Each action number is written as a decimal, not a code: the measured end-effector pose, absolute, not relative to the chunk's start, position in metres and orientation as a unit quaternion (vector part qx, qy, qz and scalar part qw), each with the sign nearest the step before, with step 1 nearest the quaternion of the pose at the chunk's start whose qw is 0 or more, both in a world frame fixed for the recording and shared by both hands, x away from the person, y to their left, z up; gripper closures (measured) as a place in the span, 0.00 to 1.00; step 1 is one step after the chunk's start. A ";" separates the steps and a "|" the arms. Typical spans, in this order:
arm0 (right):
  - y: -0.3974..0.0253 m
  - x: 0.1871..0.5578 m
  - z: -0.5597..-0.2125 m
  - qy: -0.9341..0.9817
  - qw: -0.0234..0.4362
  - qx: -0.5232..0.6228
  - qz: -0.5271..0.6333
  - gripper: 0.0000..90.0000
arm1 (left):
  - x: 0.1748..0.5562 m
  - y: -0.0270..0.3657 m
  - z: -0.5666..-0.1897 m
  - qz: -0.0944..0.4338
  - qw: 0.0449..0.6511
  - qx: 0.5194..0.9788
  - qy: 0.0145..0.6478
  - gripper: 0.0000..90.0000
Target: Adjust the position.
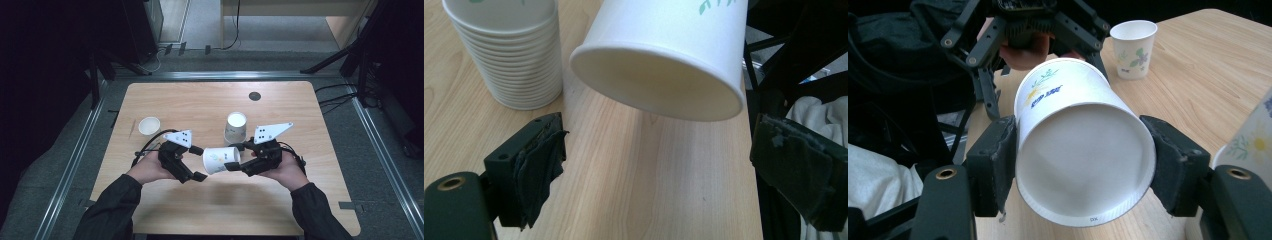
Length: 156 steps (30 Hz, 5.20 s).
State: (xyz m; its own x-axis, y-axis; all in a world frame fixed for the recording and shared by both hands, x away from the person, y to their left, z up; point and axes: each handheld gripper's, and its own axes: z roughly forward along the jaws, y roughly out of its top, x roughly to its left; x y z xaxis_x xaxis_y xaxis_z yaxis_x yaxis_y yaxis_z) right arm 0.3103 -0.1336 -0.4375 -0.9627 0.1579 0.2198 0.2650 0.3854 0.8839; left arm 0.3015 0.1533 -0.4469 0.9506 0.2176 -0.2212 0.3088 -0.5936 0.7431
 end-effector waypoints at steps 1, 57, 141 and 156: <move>-0.133 0.310 -0.437 -0.830 0.053 -0.126 -0.541 0.39 | 0.301 0.153 -0.447 -0.054 0.428 0.890 0.147 0.09; -0.124 0.310 -0.443 -0.826 0.080 -0.133 -0.541 0.28 | 0.308 0.162 -0.439 -0.062 0.493 0.856 0.139 0.24; -0.080 0.314 -0.472 -0.883 0.057 -0.099 -0.456 0.34 | 0.322 0.114 -0.428 -0.038 0.193 0.977 0.084 0.25; -0.084 0.313 -0.467 -0.883 0.043 -0.092 -0.458 0.36 | 0.321 0.118 -0.427 -0.024 0.220 0.972 0.076 0.15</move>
